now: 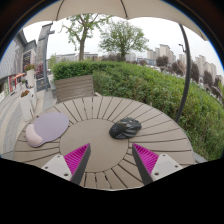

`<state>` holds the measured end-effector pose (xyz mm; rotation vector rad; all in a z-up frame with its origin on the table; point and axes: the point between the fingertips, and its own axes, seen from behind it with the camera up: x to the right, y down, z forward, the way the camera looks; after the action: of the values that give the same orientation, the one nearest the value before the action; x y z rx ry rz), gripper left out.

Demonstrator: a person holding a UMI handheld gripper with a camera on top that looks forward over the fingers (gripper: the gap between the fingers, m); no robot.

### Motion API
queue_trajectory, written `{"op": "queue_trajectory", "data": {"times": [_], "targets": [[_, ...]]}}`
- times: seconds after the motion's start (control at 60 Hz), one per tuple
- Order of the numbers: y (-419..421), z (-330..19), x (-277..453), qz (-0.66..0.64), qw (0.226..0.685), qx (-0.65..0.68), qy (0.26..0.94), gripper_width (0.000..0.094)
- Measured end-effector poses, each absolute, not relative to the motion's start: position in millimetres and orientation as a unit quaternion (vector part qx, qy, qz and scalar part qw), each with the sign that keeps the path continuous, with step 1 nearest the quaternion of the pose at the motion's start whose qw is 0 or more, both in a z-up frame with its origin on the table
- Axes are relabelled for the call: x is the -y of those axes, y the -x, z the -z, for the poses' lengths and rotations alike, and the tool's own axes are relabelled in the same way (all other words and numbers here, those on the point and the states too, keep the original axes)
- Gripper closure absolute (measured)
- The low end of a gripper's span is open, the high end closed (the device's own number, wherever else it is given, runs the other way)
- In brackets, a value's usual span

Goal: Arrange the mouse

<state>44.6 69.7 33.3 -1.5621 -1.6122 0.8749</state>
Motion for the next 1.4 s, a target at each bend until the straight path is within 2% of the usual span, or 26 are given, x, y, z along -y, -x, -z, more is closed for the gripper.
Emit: {"op": "queue_trajectory", "data": {"times": [0.3, 1.283, 1.367, 1.4], "targets": [[23.7, -6.8, -86.2, -0.329, 0.353, 0.628, 0.610, 0.0081], [172.3, 7.8, -78.8, -0.338, 0.312, 0.673, 0.580, 0.0073], [177.7, 11.3, -80.2, -0.335, 0.306, 0.670, 0.587, 0.0086], [179.9, 13.9, -81.8, -0.332, 0.304, 0.668, 0.592, 0.0122]]}}
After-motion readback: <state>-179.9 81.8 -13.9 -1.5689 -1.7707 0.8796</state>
